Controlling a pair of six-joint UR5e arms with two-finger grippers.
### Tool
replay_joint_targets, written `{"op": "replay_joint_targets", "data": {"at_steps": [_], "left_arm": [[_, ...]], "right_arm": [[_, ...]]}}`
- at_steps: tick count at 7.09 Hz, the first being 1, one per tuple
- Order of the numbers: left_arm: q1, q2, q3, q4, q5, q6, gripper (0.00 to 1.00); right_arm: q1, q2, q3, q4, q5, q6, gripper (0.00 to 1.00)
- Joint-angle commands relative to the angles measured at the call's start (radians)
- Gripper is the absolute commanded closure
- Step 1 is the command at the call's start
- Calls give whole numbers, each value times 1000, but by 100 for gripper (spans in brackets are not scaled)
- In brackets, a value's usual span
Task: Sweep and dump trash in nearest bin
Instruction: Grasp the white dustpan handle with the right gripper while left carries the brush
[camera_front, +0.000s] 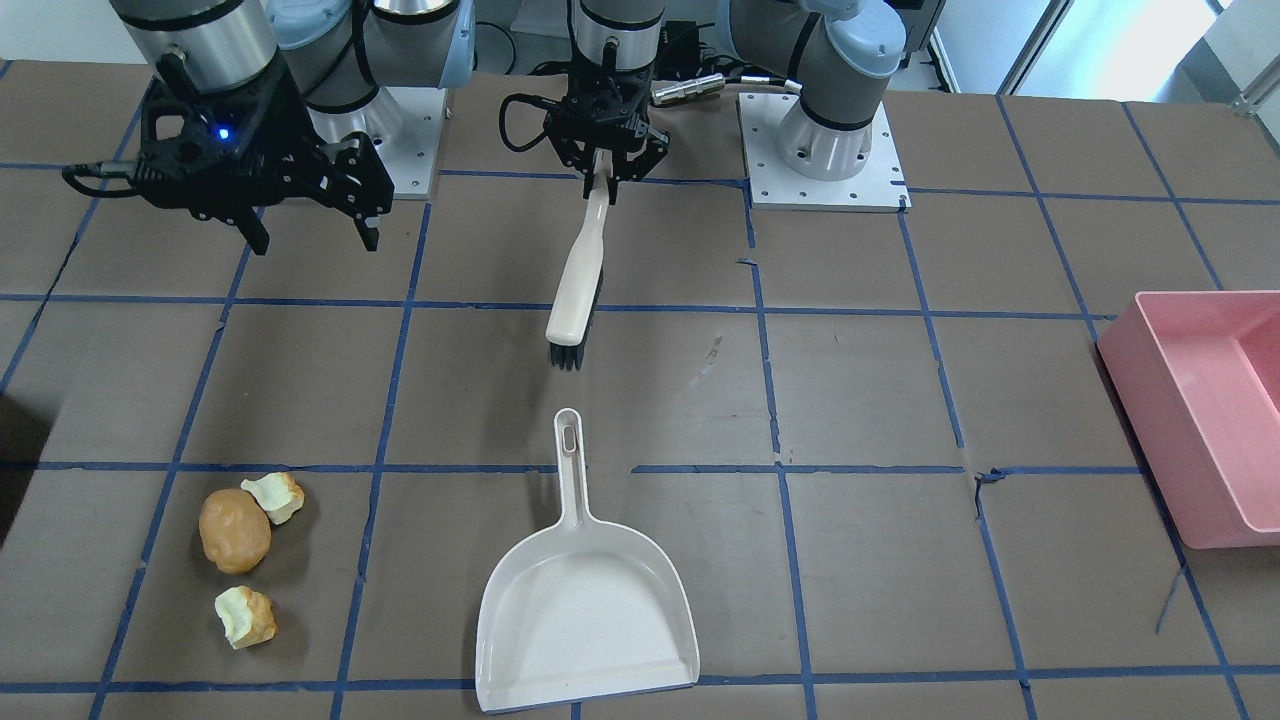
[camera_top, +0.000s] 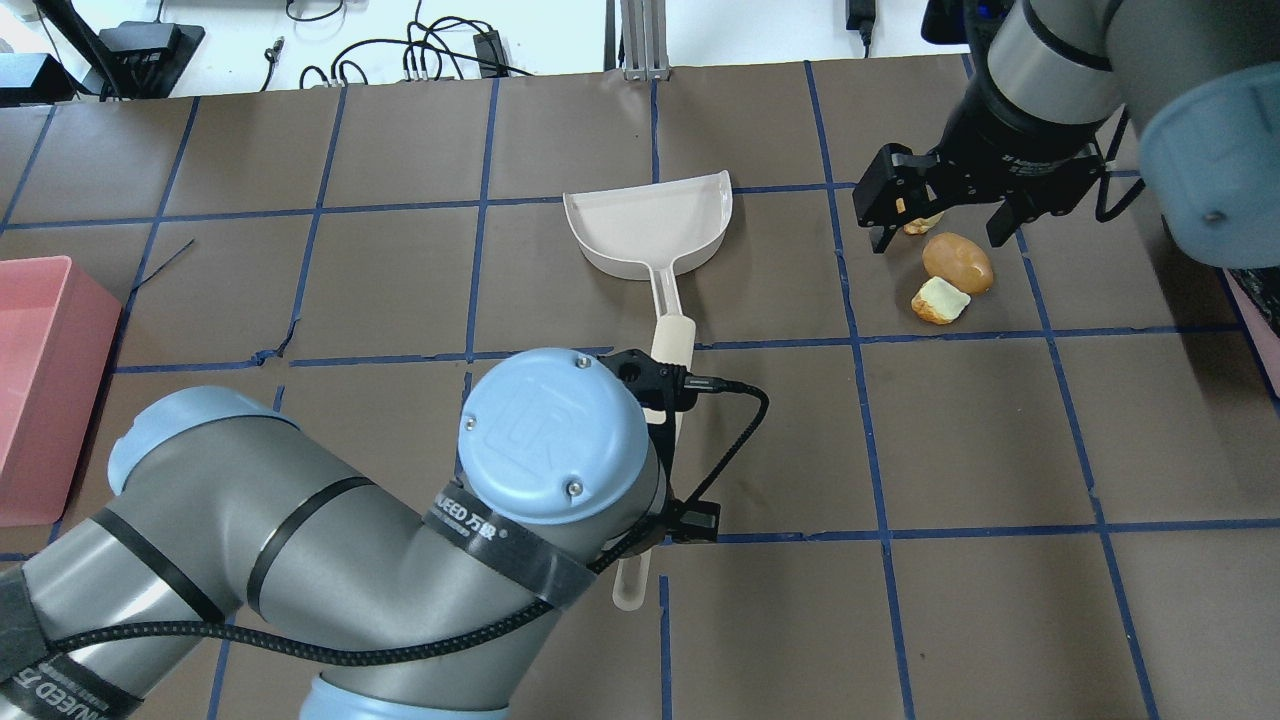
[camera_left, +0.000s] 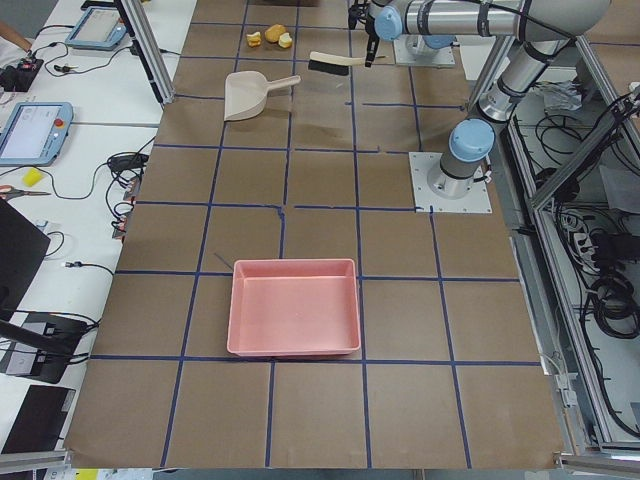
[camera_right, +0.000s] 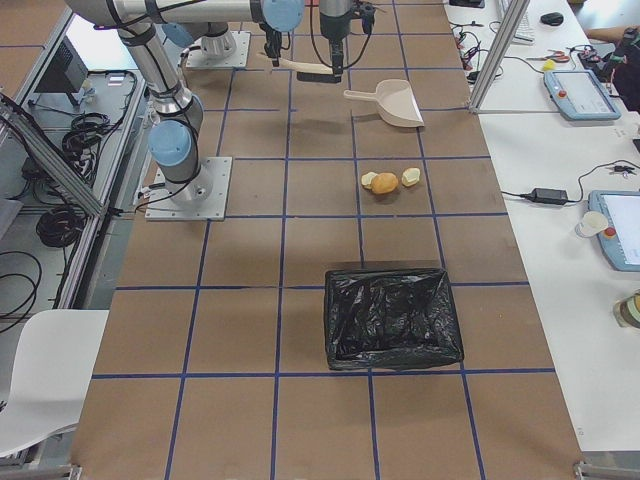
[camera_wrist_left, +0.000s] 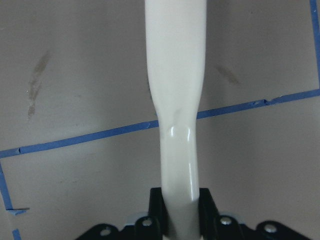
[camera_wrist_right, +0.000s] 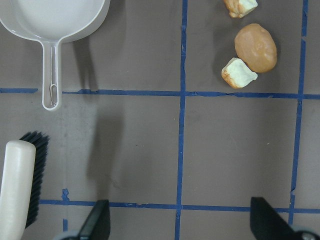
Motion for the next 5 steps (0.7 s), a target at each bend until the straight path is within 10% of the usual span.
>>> {"op": "replay_joint_targets", "data": {"at_steps": [1, 5], "left_arm": [[113, 26, 6, -1, -4, 76, 100], [373, 17, 9, -10, -17, 249, 100]], "right_arm": [[37, 70, 11, -16, 57, 9, 0], [144, 219, 16, -260, 67, 67, 1]]}}
